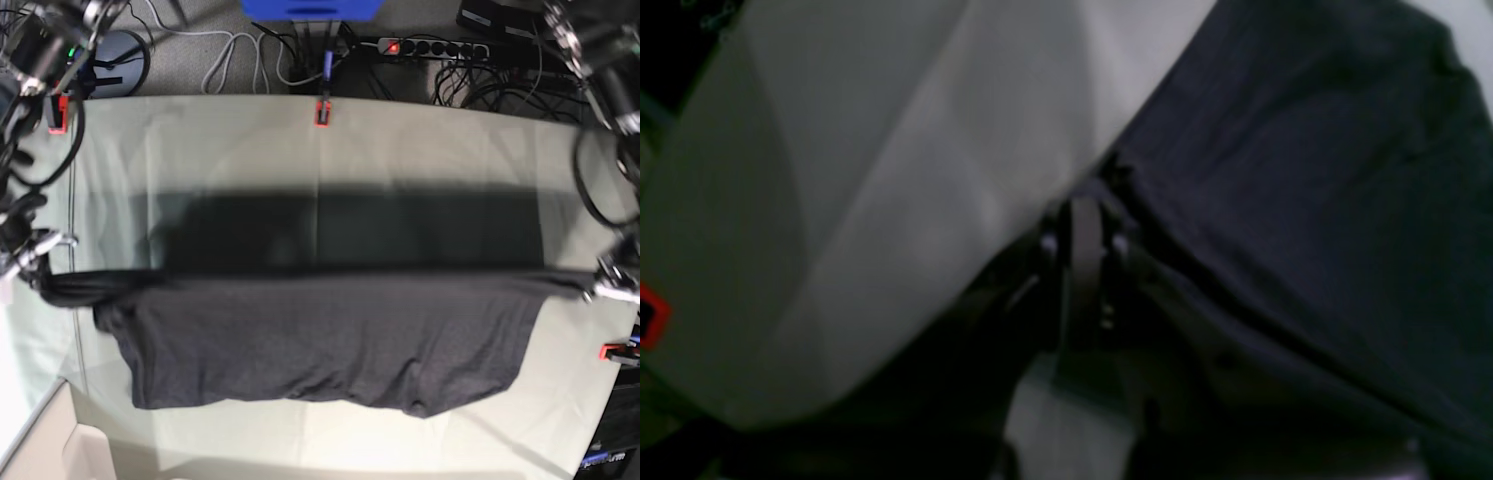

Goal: Layout the t-shirt on the table in an organized manner, then fold the t-shirt properly
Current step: 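Lift the folded edge with both grippers and pull it toward the robot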

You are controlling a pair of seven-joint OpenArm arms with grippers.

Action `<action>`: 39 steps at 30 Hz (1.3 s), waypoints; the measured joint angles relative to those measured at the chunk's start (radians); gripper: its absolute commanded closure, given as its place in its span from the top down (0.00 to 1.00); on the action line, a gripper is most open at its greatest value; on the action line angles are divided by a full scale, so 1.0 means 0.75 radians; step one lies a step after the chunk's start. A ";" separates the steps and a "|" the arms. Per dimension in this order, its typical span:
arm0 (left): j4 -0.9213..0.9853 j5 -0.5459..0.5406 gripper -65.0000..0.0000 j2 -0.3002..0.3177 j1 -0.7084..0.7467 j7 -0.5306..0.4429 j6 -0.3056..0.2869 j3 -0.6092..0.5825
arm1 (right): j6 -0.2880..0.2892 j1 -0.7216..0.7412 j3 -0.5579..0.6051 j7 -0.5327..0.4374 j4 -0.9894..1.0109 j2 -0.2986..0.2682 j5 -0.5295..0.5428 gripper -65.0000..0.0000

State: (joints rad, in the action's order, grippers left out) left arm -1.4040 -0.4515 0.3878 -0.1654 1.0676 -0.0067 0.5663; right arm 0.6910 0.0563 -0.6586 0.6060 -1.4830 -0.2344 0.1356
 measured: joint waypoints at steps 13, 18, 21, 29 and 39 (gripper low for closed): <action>0.057 0.009 0.00 0.022 0.026 0.133 0.004 0.003 | 0.000 -0.128 -0.005 0.041 -0.002 -0.016 -0.001 0.00; 0.066 0.009 0.00 0.015 0.120 0.122 0.004 0.008 | 0.000 -0.209 -0.012 0.036 -0.003 0.013 0.001 0.00; 0.066 0.009 0.00 0.015 0.184 0.122 0.005 0.008 | 0.000 -0.270 -0.046 0.036 -0.003 0.034 0.001 0.00; 0.056 0.003 0.00 0.021 0.339 0.112 0.004 0.011 | -0.001 -0.441 -0.069 0.013 -0.004 0.079 -0.003 0.00; 0.065 0.003 0.00 0.013 0.517 -0.134 0.004 0.010 | -0.001 -0.649 -0.068 -0.313 0.002 0.158 -0.007 0.00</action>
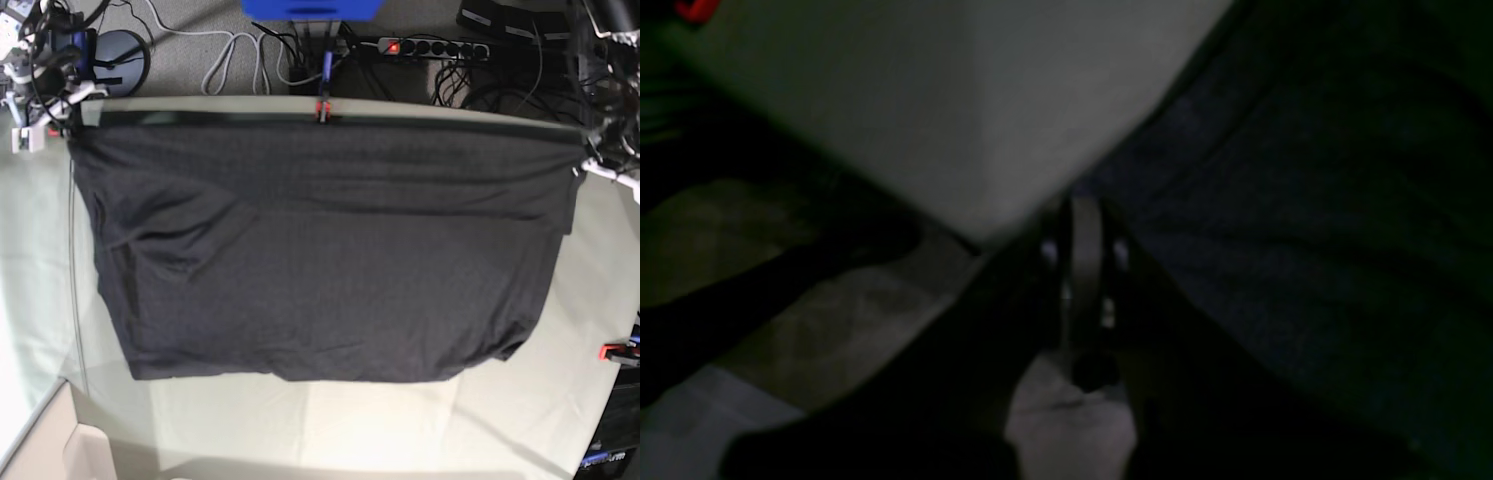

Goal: Layout the t-shirt on the table in an organized manner, then fold the t-shirt properly
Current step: 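Lift the folded edge with both grippers and pull it toward the robot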

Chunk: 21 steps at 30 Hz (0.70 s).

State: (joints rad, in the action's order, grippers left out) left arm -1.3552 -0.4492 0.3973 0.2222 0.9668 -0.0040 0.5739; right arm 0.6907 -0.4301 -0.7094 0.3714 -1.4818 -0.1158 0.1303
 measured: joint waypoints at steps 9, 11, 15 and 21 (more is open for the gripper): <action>0.001 0.005 0.00 -0.020 0.002 -0.020 0.000 0.000 | 0.000 -0.030 -0.005 -0.019 -0.001 0.023 0.000 0.00; 0.001 0.005 0.00 -0.019 0.002 -0.020 0.001 0.000 | 0.000 -0.034 -0.005 -0.017 0.000 0.034 -0.001 0.00; 0.001 0.004 0.00 -0.017 0.036 -0.036 0.000 0.000 | 0.000 -0.053 -0.001 -0.022 0.000 0.030 0.001 0.00; 0.001 0.005 0.00 -0.017 0.039 -0.035 0.000 0.000 | -0.001 -0.067 -0.001 -0.023 0.001 0.039 0.000 0.00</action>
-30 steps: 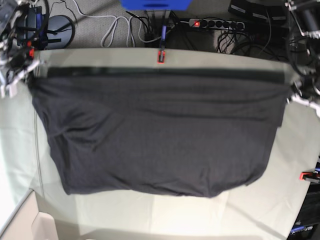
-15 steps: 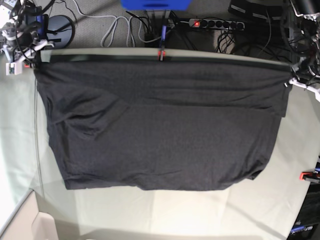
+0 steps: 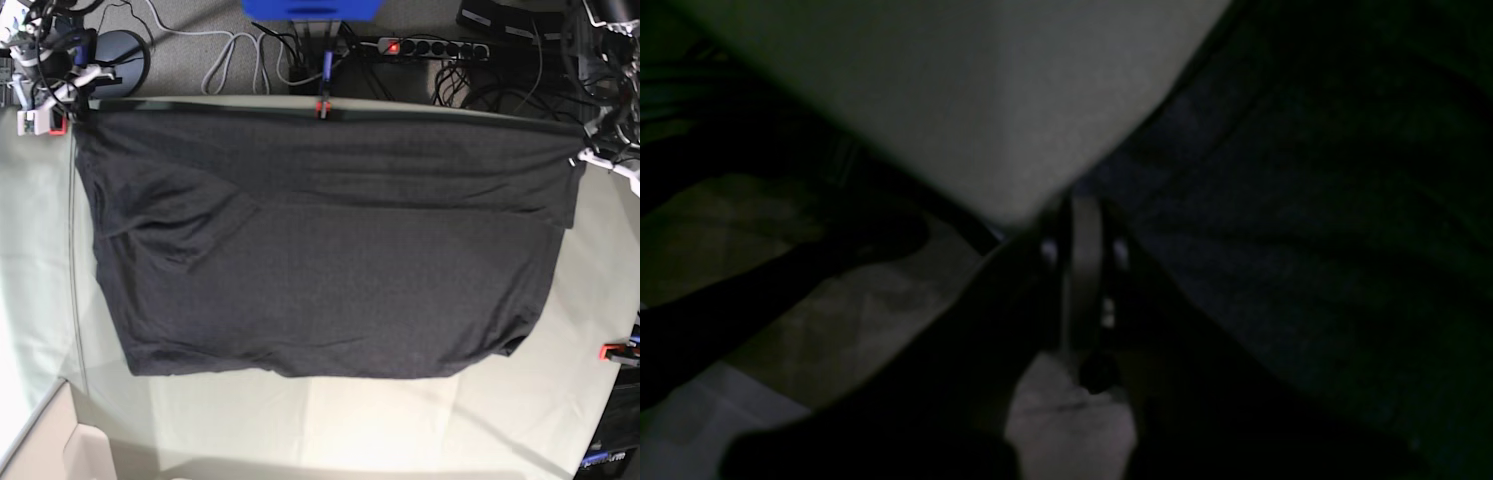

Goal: Layout the t-shirt on the table in an organized manner, then fold the t-shirt properly
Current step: 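Lift the folded edge with both grippers and pull it toward the robot, then grasp the shirt's opposite edge with both grippers at its ends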

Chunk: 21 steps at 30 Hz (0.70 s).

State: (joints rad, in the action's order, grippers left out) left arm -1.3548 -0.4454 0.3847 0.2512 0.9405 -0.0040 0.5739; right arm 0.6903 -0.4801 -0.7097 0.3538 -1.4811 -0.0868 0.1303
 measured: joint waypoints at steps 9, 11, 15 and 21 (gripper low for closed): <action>-0.003 -0.001 0.01 0.000 0.014 0.008 0.000 0.000 | 0.000 -0.032 0.014 0.001 -0.001 0.004 -0.002 0.19; -0.017 -0.006 0.07 -0.001 0.040 0.006 0.000 0.000 | 0.001 -0.052 0.026 0.002 -0.001 0.002 -0.005 0.27; -0.159 0.015 0.35 0.000 0.121 0.014 0.008 0.001 | 0.001 -0.061 0.022 0.005 -0.004 -0.010 -0.004 0.34; -0.446 -0.011 0.58 -0.006 0.167 0.025 -0.007 0.081 | 0.001 -0.060 0.005 0.006 -0.008 -0.020 0.072 0.35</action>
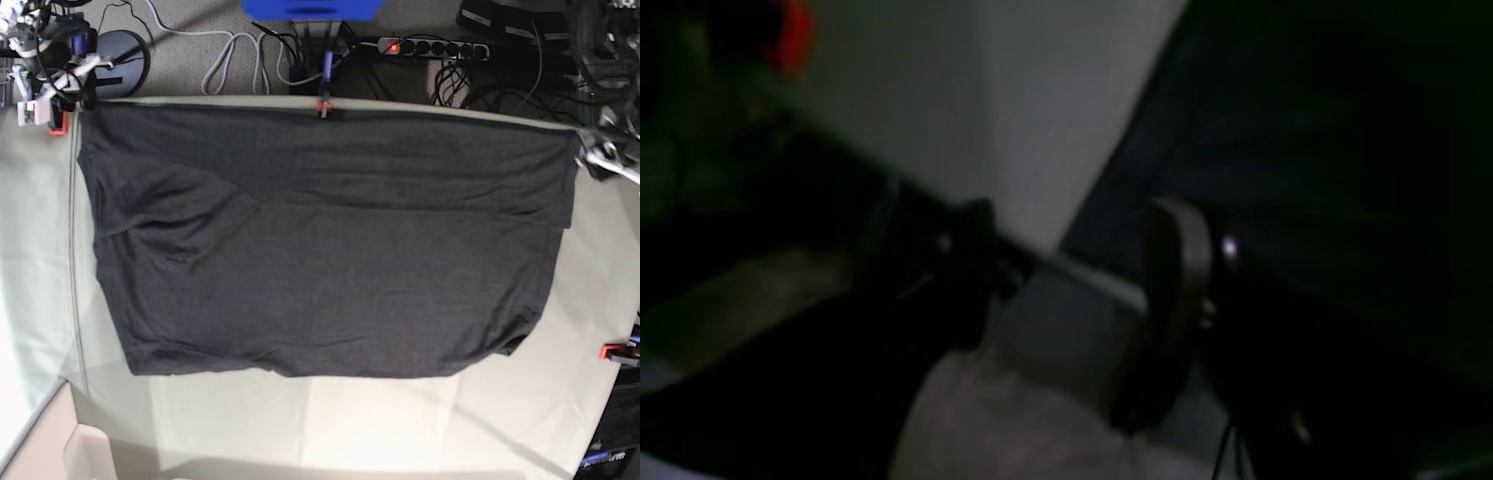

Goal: Layout the t-shirt on the table in an organized manner, then fold the t-shirt properly
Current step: 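Grasp the shirt's opposite edge with both grippers at its ends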

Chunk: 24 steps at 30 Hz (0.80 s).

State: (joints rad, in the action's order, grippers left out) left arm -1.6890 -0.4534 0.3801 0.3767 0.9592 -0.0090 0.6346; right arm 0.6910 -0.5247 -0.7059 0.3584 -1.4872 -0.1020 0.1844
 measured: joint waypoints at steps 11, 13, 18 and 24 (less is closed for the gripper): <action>0.506 0.026 0.58 0.013 -0.775 -0.141 0.005 0.001 | -0.001 0.061 -0.199 -0.002 -0.002 0.069 0.056 0.35; 0.748 0.030 0.58 0.020 -0.919 -0.290 0.015 -0.122 | -0.002 0.061 -0.237 -0.011 -0.005 0.081 0.053 0.35; 1.312 0.022 0.58 0.001 -1.192 -0.770 0.006 -0.676 | -0.001 0.077 -0.261 0.010 -0.011 0.084 0.035 0.35; 1.753 0.023 0.58 -0.086 -1.361 -1.265 0.016 -1.071 | -0.001 0.085 -0.254 0.005 -0.015 0.100 0.042 0.35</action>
State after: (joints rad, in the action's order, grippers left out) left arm -0.3744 -0.4362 0.3153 -0.6441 0.0105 0.0032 -0.1688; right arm 0.6903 -0.4606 -0.8963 0.3618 -1.4982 -0.0273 0.2157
